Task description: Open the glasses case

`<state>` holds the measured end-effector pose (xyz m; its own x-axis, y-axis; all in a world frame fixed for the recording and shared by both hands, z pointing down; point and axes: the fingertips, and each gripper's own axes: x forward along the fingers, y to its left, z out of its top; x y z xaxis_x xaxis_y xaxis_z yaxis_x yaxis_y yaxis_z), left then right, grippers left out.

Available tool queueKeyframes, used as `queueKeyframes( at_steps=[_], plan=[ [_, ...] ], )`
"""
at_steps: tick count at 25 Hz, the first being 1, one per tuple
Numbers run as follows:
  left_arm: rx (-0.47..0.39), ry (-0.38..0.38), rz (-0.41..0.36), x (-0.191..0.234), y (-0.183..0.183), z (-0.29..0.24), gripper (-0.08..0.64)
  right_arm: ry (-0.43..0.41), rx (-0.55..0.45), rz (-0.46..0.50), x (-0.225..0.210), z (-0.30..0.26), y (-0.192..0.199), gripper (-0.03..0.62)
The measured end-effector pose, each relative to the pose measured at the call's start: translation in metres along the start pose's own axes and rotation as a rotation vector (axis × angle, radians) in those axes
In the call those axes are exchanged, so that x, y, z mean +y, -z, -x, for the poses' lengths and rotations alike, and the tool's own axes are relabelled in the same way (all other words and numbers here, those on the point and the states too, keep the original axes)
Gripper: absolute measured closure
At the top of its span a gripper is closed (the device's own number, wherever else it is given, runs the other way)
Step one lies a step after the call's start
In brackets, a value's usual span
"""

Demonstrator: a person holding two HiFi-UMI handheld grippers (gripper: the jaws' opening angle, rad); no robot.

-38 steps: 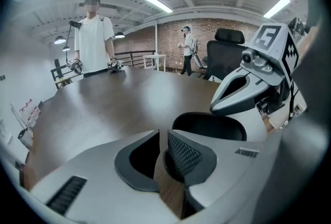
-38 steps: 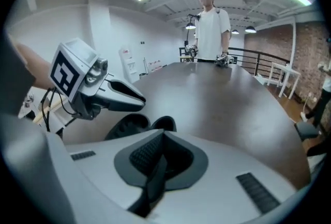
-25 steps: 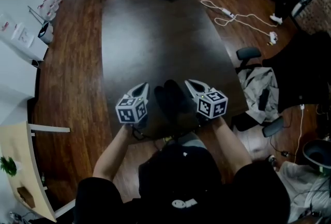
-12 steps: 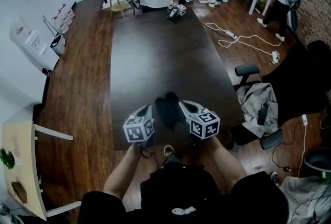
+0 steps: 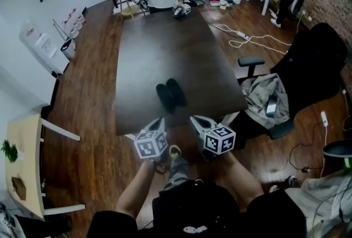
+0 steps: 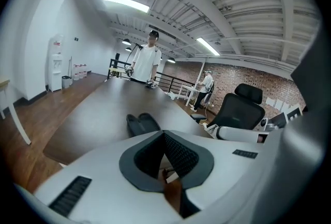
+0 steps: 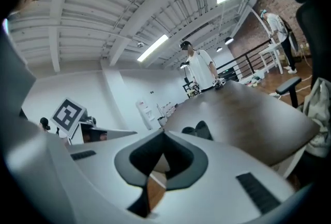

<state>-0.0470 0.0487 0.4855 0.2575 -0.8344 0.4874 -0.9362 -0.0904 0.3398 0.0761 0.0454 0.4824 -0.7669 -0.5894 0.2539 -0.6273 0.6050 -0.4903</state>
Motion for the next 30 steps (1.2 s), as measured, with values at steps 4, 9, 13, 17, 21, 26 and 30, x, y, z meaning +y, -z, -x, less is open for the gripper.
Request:
queueKeyframes(
  at_steps=[4,9,13,17,21,26,30],
  plan=[
    [0.010,-0.018,-0.022,-0.025,0.038,0.036,0.561,-0.090,-0.044,-0.118,0.022,0.052,0.026,0.567],
    [-0.002,-0.033,-0.047,-0.040,0.050,0.072,0.561,-0.134,-0.070,-0.109,0.051,0.086,0.031,0.569],
    [-0.009,-0.026,-0.057,-0.049,0.055,0.091,0.561,-0.130,-0.070,-0.055,0.069,0.096,0.032,0.568],
    [-0.013,-0.026,-0.067,-0.045,0.060,0.108,0.561,-0.123,-0.072,0.041,0.093,0.100,0.031,0.568],
    [-0.035,-0.023,-0.043,-0.036,0.064,0.127,0.561,-0.107,-0.084,0.090,0.115,0.103,0.035,0.568],
    [-0.051,-0.015,-0.027,-0.025,0.068,0.166,0.561,-0.055,-0.089,0.091,0.145,0.113,0.047,0.568],
    [-0.062,-0.006,-0.027,-0.014,0.076,0.195,0.561,-0.021,-0.098,0.099,0.170,0.120,0.062,0.568]
  ],
)
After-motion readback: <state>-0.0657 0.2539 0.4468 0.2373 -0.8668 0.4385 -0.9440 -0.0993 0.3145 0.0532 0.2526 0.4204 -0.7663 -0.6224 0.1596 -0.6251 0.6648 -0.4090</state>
